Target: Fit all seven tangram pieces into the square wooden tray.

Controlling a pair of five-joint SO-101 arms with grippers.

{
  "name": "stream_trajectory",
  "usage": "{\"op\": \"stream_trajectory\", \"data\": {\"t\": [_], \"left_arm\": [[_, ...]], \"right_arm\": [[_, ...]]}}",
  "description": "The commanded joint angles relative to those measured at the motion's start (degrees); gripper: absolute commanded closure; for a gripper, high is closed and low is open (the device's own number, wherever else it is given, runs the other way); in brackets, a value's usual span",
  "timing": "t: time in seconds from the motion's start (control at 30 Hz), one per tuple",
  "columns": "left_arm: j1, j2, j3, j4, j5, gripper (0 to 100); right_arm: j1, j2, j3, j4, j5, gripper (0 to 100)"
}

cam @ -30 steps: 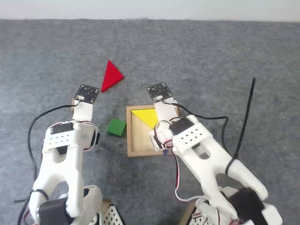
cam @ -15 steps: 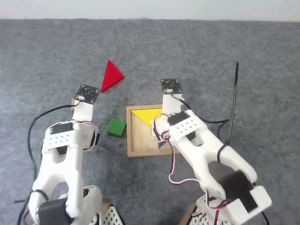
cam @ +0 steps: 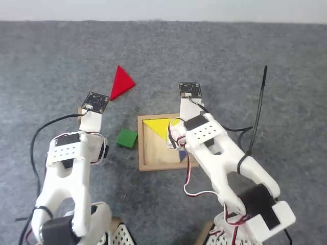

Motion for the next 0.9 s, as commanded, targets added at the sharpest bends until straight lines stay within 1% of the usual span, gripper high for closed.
{"op": "stream_trajectory", "data": {"t": [0.0,0.13,0.23,0.4,0.47,0.6,0.63,0.7,0.73,0.87], "left_arm": [[-0.44,-0.44,-0.22,-0.44,-0.62,86],[-0.44,-0.44,-0.22,-0.44,-0.62,86],[-0.44,-0.44,-0.22,-0.44,-0.62,86],[-0.44,-0.44,-0.13,-0.44,-0.62,86],[-0.44,-0.44,-0.13,-0.44,-0.62,86],[-0.44,-0.44,-0.13,-0.44,-0.62,86],[-0.44,-0.44,-0.04,-0.44,-0.62,86],[-0.44,-0.53,0.13,-0.44,-0.62,86],[-0.44,-0.53,0.13,-0.44,-0.62,86],[-0.44,-0.53,0.13,-0.44,-0.62,86]], "right_arm": [[1.01,-0.4,-2.9,0.57,-0.44,72.5],[1.01,-0.48,-3.43,0.66,0.0,72.8],[1.19,-1.98,-3.43,1.27,3.96,72.8],[1.8,-11.38,-2.99,5.93,10.46,73.1],[4.26,-14.99,-1.14,5.41,13.36,77.1],[9.71,-17.36,1.67,3.21,14.77,94.7],[10.42,-17.27,2.02,2.59,16.26,97.7],[10.59,-17.27,3.52,1.27,19.96,98.3],[10.33,-17.27,4.66,0.04,20.66,98.1],[8.4,-17.27,8.88,-6.2,20.75,98.6]]}}
